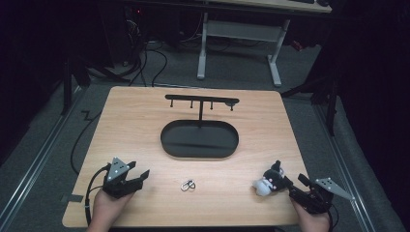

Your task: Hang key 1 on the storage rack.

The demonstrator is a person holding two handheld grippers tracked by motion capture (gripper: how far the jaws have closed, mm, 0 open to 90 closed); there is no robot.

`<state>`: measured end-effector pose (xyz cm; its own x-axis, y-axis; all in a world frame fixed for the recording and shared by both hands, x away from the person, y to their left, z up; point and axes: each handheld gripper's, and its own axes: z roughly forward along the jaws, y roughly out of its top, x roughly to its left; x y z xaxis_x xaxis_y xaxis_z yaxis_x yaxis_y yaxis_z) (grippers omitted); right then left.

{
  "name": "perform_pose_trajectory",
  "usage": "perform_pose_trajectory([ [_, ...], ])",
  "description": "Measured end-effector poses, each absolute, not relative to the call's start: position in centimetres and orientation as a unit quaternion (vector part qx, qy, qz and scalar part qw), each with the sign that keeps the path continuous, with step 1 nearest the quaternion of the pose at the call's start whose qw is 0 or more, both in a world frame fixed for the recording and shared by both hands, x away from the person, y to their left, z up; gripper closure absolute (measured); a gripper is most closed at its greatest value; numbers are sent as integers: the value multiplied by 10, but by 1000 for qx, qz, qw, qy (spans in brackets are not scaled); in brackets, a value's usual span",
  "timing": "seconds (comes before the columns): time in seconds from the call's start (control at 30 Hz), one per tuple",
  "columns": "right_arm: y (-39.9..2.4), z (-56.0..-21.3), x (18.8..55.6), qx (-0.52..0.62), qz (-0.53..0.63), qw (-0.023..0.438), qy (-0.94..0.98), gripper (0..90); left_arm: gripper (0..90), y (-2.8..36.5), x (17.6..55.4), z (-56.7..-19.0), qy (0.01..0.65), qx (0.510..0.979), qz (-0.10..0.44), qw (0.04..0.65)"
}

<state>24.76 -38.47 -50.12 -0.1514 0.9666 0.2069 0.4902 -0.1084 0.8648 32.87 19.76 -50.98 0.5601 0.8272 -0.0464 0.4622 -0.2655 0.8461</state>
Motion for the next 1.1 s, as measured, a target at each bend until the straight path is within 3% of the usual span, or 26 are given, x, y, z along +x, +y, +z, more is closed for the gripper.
perform_pose_trajectory([
  [0.33, -380, -505, 247, 584, 436, 266, 632, 298, 351, 200, 325, -520, 412, 776, 202, 432],
  [0.43, -381, -503, 242, 581, 432, 282, 629, 334, 351, 199, 328, -519, 413, 771, 206, 438],
  [0.47, -381, -502, 238, 577, 425, 290, 634, 452, 345, 199, 330, -519, 413, 772, 205, 437],
  [0.5, -381, -502, 238, 577, 425, 290, 634, 452, 345, 198, 331, -519, 414, 772, 206, 436],
  [0.53, -381, -502, 235, 578, 410, 283, 646, 664, 339, 197, 333, -519, 415, 771, 205, 438],
  [0.57, -381, -502, 235, 578, 410, 283, 646, 664, 339, 197, 333, -519, 415, 771, 205, 438],
  [0.67, -379, -501, 233, 590, 396, 262, 653, 900, 342, 197, 334, -517, 416, 767, 201, 445],
  [0.87, -373, -509, 239, 594, 369, 234, 676, 900, 344, 199, 334, -517, 419, 766, 199, 445],
  [1.1, -373, -516, 252, 592, 346, 235, 689, 900, 346, 202, 327, -518, 420, 766, 201, 443],
])
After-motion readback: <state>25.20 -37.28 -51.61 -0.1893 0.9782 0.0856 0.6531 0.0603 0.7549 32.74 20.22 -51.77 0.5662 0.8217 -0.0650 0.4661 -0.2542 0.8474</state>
